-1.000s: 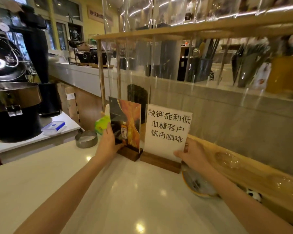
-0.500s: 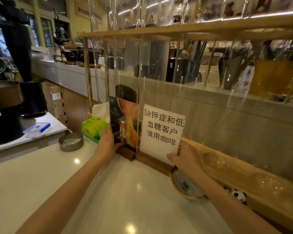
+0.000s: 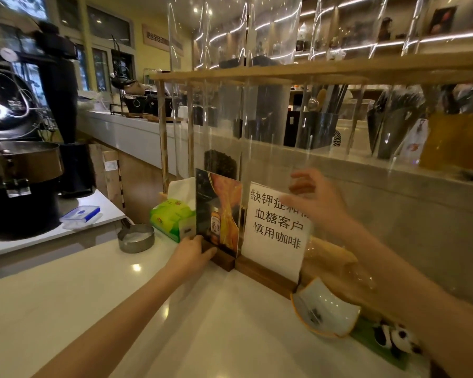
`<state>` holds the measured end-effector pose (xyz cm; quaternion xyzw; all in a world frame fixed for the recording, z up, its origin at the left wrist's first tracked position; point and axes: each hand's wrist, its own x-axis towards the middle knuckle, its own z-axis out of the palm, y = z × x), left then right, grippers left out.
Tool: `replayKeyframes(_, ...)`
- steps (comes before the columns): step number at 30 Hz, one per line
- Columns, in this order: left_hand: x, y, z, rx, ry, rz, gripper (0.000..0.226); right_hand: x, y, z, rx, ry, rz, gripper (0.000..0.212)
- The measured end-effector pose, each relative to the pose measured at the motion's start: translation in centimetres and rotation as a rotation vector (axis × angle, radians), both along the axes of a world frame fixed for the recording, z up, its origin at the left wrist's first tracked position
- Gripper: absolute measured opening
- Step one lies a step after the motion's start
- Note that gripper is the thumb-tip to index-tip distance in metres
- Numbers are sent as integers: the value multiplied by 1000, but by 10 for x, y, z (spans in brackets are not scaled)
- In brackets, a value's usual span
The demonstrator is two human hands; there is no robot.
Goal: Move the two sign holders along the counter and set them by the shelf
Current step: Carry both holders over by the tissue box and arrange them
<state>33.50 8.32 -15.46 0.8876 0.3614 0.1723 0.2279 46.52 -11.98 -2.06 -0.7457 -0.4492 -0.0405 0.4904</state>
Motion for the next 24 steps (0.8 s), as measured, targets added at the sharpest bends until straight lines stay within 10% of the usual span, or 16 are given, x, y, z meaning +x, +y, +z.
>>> replayKeyframes(8, 4, -19, -15, -150, -232, 53, 33, -4, 79, 34, -408, -456, 133, 29)
replayKeyframes(24, 18, -16, -14, -164, -330, 71, 34, 5, 102, 24, -417, -354, 207, 20)
